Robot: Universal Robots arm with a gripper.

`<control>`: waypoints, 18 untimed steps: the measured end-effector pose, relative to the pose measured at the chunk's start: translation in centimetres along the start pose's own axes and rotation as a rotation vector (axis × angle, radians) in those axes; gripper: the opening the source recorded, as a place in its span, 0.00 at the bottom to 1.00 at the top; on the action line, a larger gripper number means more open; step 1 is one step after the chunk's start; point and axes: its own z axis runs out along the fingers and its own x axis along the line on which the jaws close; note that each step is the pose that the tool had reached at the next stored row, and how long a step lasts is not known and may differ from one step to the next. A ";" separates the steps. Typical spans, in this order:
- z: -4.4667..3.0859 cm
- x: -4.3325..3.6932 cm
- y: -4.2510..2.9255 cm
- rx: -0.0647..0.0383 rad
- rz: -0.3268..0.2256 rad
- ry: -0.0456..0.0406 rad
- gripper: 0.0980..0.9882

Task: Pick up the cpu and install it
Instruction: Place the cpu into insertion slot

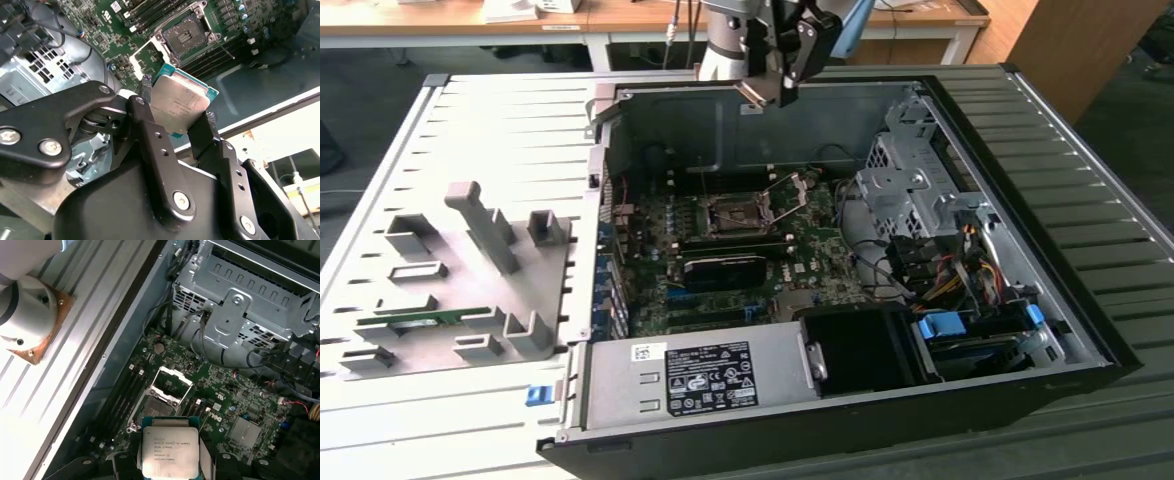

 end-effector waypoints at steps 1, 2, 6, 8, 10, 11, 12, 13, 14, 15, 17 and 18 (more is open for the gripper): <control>0.01 0.00 0.00 0.000 0.011 -0.0010 0.50; 0.01 0.00 0.00 -0.001 0.022 -0.0021 0.50; 0.04 0.00 0.00 -0.003 0.068 -0.0064 0.50; 0.07 0.00 0.00 -0.003 0.089 -0.0083 0.50; 0.10 0.00 -0.01 -0.004 0.116 -0.0110 0.50; 0.12 0.00 -0.01 -0.005 0.135 -0.0128 0.50; 0.14 0.00 -0.01 -0.006 0.153 -0.0144 0.50; 0.16 0.00 -0.02 -0.006 0.170 -0.0160 0.50; 0.18 0.00 -0.02 -0.007 0.187 -0.0176 0.50; 0.20 -0.01 -0.02 -0.008 0.203 -0.0190 0.50; 0.20 -0.01 -0.02 -0.005 0.224 -0.0196 0.50; 0.20 0.00 -0.02 -0.001 0.231 -0.0188 0.50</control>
